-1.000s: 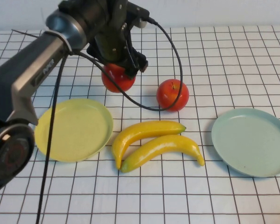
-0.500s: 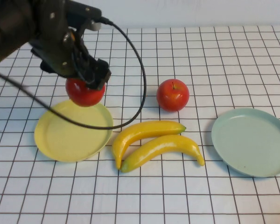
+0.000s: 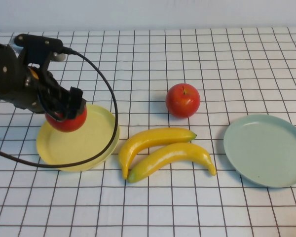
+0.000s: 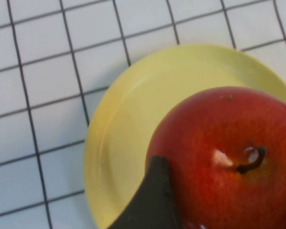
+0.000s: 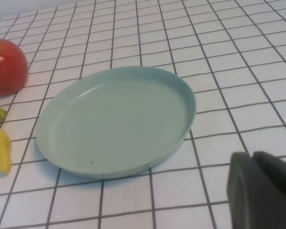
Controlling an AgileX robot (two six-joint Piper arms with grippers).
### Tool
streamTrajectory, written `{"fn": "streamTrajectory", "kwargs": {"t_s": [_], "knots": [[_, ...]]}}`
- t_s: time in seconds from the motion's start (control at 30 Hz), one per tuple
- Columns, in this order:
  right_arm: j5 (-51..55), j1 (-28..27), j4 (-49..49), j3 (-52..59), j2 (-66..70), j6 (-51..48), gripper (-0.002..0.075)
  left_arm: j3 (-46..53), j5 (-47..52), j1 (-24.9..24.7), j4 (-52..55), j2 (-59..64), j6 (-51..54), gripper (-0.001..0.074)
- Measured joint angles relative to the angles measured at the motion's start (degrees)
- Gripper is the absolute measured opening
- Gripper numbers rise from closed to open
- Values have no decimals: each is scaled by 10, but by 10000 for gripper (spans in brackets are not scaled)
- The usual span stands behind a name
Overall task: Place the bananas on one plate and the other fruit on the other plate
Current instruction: Put one type of fruit in the left plate
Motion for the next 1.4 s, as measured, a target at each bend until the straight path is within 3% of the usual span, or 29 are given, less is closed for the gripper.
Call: {"fn": "streamTrajectory", "kwargs": {"t_s": [0.17, 1.13, 1.27, 1.4], "knots": [[0, 0, 0, 0, 0, 0, -17, 16, -58, 7, -33, 22, 26, 584], [0, 0, 0, 0, 0, 0, -17, 20, -32, 28, 11, 70, 6, 585], [0, 0, 0, 0, 0, 0, -17, 20, -27, 28, 15, 70, 8, 663], [0, 0, 0, 0, 0, 0, -17, 20, -25, 28, 13, 70, 9, 668]]}}
